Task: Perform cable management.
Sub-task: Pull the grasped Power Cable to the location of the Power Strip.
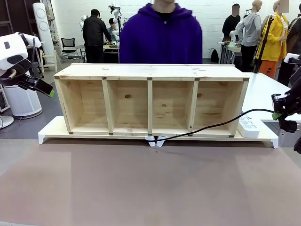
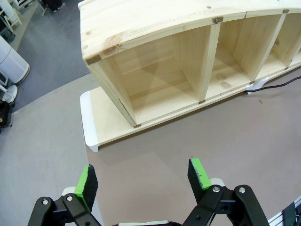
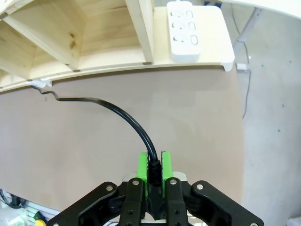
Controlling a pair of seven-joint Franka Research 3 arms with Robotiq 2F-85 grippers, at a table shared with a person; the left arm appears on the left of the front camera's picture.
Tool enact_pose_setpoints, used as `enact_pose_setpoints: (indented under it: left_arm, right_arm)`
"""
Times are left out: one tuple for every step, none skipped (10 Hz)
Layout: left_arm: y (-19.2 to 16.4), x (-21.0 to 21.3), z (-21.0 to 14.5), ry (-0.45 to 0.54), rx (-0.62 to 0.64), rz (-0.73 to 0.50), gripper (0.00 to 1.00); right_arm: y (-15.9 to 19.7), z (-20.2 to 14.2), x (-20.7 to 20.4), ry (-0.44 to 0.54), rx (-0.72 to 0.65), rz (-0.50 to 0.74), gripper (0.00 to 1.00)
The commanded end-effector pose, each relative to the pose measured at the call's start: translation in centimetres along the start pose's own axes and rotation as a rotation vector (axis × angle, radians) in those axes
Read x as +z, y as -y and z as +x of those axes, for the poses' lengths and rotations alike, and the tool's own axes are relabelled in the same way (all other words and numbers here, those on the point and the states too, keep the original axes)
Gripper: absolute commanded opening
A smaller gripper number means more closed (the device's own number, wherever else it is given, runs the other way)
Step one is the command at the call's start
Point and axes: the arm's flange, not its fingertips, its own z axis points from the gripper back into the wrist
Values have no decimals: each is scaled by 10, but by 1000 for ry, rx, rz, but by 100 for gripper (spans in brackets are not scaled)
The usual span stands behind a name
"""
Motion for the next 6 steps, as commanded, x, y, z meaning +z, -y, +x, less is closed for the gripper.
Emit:
enact_pose_setpoints:
  left_arm:
    - [-1, 0, -1, 0, 2, 2, 100]
    - [-1, 0, -1, 0, 2, 2, 100]
    - [-1, 0, -1, 0, 2, 2, 100]
    - [-1, 0, -1, 0, 2, 2, 100]
    - [-1, 0, -1, 0, 2, 2, 100]
    - [-1, 0, -1, 0, 2, 2, 100]
  right_arm:
    - [3, 1, -2, -2, -8, -6, 15]
    - [3, 1, -2, -2, -8, -6, 15]
    - [0, 0, -1, -1, -1, 0, 15]
    - [15, 13, 10, 22, 35, 27, 15]
    - [24, 23, 19, 39, 69, 13, 15]
    - [29, 34, 25, 30, 98, 7, 15]
